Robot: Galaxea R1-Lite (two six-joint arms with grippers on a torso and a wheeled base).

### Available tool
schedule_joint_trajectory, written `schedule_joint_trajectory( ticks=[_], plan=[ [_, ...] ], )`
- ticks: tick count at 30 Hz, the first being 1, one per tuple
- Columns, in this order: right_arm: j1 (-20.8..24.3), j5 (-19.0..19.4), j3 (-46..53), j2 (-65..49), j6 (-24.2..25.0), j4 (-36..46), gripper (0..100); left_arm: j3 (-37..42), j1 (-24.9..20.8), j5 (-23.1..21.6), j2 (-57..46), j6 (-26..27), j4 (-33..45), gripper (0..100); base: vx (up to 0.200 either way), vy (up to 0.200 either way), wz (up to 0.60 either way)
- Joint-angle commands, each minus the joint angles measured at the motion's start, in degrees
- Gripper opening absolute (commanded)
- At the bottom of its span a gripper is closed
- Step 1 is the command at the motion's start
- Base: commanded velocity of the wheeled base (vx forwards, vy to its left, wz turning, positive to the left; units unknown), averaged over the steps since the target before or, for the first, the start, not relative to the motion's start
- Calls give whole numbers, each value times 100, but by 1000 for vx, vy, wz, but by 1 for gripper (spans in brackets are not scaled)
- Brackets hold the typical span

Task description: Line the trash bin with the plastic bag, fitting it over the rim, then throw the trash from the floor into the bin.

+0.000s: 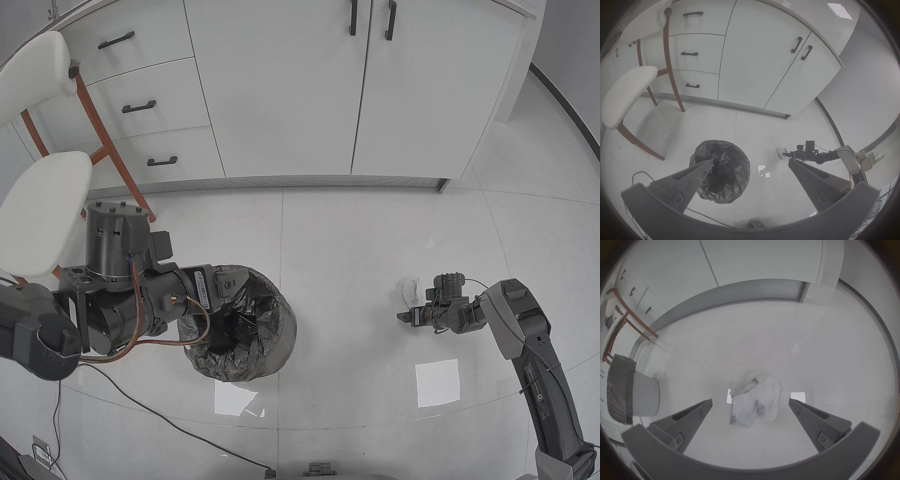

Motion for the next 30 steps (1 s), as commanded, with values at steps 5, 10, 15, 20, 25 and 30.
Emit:
schedule_joint_trajectory(
  ticks=[5,10,15,20,25,30],
  plan=[
    [9,-21,1,297,57,-30,100,-1,10,15,8,-1,-3,100,0,0,0],
    [79,-21,1,-116,268,-39,100,8,10,6,26,-10,-3,100,0,0,0],
    [96,41,1,-960,285,-65,100,-1,10,-2,35,-10,-3,100,0,0,0],
    [88,164,1,-1065,198,-786,100,8,1,-20,61,-10,-3,100,0,0,0],
    [61,138,202,-854,224,-1375,100,-1,1,-29,52,-1,-3,100,0,0,0],
    [53,138,210,-810,206,-1419,100,8,1,-38,52,-10,-3,100,0,0,0]
  ],
)
